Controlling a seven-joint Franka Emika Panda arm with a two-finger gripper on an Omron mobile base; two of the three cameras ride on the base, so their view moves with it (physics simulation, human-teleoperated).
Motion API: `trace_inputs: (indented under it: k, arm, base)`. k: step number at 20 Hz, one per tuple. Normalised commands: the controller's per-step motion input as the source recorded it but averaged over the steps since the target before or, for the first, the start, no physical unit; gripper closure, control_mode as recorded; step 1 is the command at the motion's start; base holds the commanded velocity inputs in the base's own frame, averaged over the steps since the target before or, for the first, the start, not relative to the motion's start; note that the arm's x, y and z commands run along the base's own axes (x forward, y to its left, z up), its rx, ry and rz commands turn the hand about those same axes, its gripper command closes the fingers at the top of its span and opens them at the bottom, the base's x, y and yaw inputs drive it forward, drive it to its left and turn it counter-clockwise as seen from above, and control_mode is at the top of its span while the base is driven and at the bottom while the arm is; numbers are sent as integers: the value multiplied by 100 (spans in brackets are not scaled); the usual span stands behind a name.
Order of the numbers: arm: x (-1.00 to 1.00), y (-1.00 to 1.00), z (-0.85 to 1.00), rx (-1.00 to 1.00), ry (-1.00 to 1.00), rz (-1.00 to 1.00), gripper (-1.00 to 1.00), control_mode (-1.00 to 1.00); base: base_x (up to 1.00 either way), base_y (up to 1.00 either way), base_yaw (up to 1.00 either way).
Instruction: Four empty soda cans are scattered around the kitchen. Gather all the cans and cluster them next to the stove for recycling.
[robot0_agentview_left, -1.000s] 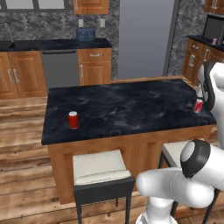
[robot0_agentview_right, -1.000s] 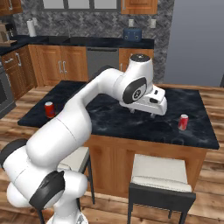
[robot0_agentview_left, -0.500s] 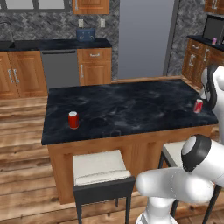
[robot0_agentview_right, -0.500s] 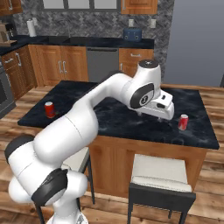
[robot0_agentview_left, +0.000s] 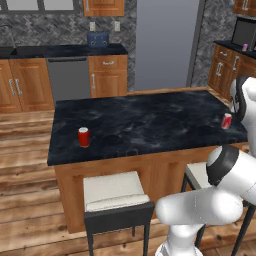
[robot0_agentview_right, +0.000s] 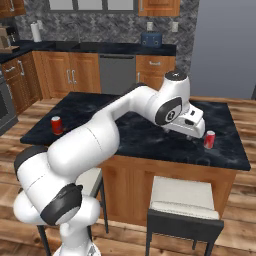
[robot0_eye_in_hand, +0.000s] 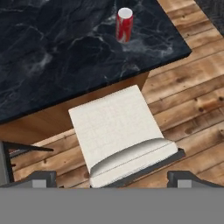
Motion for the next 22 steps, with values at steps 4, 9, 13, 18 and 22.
trace_inputs:
  k: [4,9,13,18,22]
  arm:
    - [21,-8,-8,0,0,-5,-100,-100]
    - [23,-5,-19,0,0,-3,-100,-100]
    - [19,-9,-24,0,0,-2,-100,-100]
    - [18,-11,-21,0,0,-2,-100,-100]
    - [20,-9,-16,0,0,-1,-100,-100]
  base:
    - [0,0,0]
    - [0,0,0]
    - [0,0,0]
    - [0,0,0]
    - [0,0,0]
